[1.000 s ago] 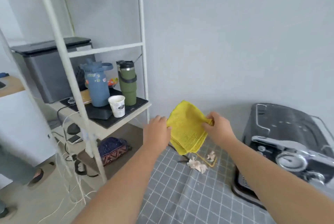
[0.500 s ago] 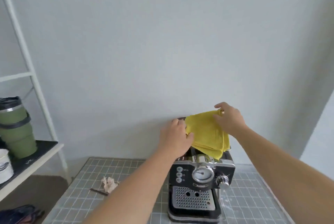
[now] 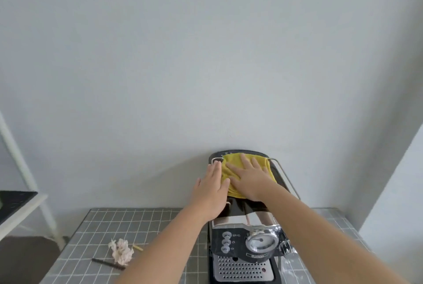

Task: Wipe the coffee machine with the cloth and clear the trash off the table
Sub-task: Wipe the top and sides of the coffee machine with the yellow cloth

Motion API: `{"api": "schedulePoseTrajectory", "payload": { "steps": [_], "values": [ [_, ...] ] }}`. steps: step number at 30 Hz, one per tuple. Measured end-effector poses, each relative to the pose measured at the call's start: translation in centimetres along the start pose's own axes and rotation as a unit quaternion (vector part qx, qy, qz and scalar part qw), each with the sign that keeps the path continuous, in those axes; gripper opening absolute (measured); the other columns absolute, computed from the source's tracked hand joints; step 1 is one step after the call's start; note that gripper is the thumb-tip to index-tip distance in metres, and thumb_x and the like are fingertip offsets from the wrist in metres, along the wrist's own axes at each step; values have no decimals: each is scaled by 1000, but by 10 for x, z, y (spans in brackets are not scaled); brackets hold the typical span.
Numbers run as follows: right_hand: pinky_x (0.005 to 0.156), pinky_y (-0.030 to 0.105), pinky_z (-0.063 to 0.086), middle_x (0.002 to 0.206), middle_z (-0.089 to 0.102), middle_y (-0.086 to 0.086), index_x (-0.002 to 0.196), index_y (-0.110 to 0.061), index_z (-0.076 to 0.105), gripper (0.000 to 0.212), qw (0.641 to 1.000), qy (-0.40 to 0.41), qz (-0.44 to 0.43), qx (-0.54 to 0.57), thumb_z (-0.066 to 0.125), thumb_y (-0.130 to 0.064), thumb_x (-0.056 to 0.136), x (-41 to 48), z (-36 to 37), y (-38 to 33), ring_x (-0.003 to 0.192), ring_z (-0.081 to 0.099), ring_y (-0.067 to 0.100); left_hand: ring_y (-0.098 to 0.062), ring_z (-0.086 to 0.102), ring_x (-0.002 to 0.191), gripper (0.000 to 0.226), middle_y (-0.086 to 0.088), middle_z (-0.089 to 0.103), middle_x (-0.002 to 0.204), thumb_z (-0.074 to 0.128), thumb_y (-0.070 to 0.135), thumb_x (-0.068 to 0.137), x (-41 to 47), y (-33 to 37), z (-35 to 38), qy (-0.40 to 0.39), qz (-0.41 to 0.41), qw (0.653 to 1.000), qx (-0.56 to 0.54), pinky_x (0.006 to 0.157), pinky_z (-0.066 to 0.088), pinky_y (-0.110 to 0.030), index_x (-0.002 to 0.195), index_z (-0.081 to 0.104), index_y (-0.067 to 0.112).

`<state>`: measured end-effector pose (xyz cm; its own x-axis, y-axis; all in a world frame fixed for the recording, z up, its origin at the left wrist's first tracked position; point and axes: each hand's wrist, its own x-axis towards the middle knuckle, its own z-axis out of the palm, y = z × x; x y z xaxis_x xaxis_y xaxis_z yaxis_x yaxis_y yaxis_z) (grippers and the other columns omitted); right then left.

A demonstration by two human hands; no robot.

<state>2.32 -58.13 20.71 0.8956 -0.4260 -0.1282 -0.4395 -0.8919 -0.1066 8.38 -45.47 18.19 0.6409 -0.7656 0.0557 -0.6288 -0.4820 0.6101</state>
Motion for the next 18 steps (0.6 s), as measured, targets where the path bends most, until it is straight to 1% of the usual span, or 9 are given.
{"api": "schedulePoseTrajectory", "payload": {
  "steps": [2,3,5,7,10,11,13,15,18],
  "values": [
    [120,49,-1,161,0,-9,148,-44,11,49,996,-1,-88,-33,18,-46,99,-13,6,4,148,-11,24,-7,-12,148,57,7,-12,161,18,33,104,-2,0,-1,-3,1,1000,5,122,-5,-38,153,-8,20],
    [120,47,-2,160,2,-15,148,-44,13,48,993,-4,-118,-24,19,-44,100,-22,7,10,147,-13,19,-7,-11,148,57,7,-12,161,18,32,104,-2,1,-1,-4,2,1000,11,122,-5,-38,153,-8,20],
    [120,42,-5,153,0,-24,147,-45,13,48,991,-23,-128,26,22,-44,100,-32,7,27,142,-17,7,-8,-10,148,57,6,-11,162,18,31,104,-3,-1,-3,-8,3,1000,23,122,-4,-38,153,-8,19],
    [121,44,-2,154,-5,-21,149,-41,7,52,996,-17,-82,36,20,-47,100,-23,3,36,142,-16,10,-8,-10,148,56,5,-10,162,18,31,104,-3,-2,-3,-11,1,999,39,122,-3,-39,153,-6,18],
    [119,51,6,161,-10,4,152,-29,-1,60,999,-8,44,7,18,-48,98,13,0,14,148,-5,31,-8,-9,149,56,6,-8,162,19,32,104,-2,-3,-2,-11,0,998,55,122,-3,-42,154,-3,18],
    [118,53,7,161,-11,8,152,-26,-2,61,998,-11,61,-21,18,-48,98,19,0,0,148,-5,35,-9,-10,149,56,6,-7,162,19,32,104,-2,-4,-2,-8,1,998,58,122,-3,-42,154,-3,18],
    [118,53,7,161,-10,6,152,-22,-2,61,995,-4,18,-97,15,-45,99,17,3,-17,147,-6,36,-9,-10,149,55,7,-6,162,18,31,104,-2,-4,-1,0,0,999,54,121,-4,-43,154,-3,19],
    [120,50,4,162,-6,1,152,-24,-3,58,989,5,-75,-130,13,-42,100,-3,7,-13,148,-8,29,-9,-11,148,54,9,-6,162,17,29,104,-2,-5,-2,-1,1,999,50,121,-5,-43,154,-3,20],
    [121,38,-5,157,-2,-17,150,-35,5,49,980,-12,-181,-78,16,-37,102,-33,7,13,147,-9,9,-8,-15,148,54,10,-9,162,17,26,104,-2,-7,-4,-13,6,999,51,121,-8,-41,154,-4,21]
  ]
}}
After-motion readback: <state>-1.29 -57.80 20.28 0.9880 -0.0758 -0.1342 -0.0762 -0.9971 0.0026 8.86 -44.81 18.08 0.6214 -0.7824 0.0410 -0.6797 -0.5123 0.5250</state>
